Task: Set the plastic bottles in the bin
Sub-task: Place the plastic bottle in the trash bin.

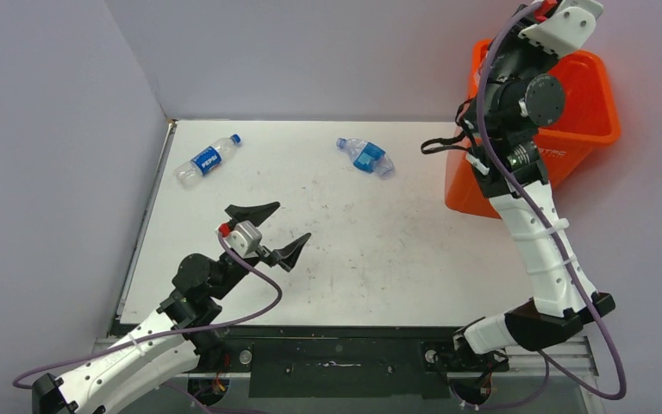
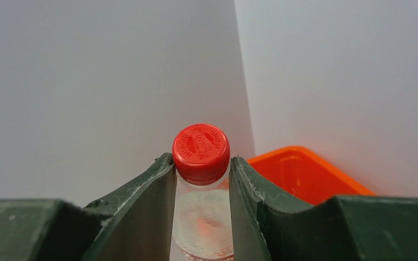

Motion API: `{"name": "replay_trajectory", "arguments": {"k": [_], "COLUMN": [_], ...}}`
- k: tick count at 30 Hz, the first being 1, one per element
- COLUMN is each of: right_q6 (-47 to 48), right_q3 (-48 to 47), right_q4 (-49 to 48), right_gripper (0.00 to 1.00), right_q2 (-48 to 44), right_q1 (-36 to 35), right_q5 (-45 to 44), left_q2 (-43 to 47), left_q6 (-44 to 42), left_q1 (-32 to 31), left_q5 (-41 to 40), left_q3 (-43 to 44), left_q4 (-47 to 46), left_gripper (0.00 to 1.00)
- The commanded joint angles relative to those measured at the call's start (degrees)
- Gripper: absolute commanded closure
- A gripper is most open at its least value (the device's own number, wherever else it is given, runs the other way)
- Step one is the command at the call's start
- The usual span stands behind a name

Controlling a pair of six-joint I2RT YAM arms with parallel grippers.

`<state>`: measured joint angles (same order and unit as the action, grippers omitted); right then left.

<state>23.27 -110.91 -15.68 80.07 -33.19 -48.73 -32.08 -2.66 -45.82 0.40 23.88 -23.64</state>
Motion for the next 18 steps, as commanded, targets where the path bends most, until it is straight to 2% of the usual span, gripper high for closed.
{"name": "replay_trajectory", "arguments": {"k": [1,4,13,15,18], "right_q6": [-14.1,-16.7,-28.8,-32.7,-33.2], "right_q3": [0.8,0.0,-0.5,-0.5,-2.1], "right_q4": [3.9,1.5,-3.7,-1.7,-0.2], "right_gripper": [0.95,0.95,0.95,0.95,0.94], "right_q2": [-0.6,2.1,10.3,12.0,15.5], "right_q1": [7.7,13.3,31.2,33.0,33.0], "right_q5": [2.8,1.2,4.3,4.6,4.2], "left_q2": [0.9,0.6,0.3,0.3,0.2], "left_q6": [-1.9,-2.4,-0.5,-0.5,-0.5], "left_q1": [-1.4,-1.6,-1.6,-1.6,-1.6], "left_q5": [-2.3,-3.6,-2.1,-2.3,-2.2], "left_q3": [0.3,0.3,0.5,0.4,0.5], "left_q4": [-0.8,-0.9,-1.5,-1.7,-1.6], "left_gripper": [0.04,0.04,0.04,0.04,0.04]}}
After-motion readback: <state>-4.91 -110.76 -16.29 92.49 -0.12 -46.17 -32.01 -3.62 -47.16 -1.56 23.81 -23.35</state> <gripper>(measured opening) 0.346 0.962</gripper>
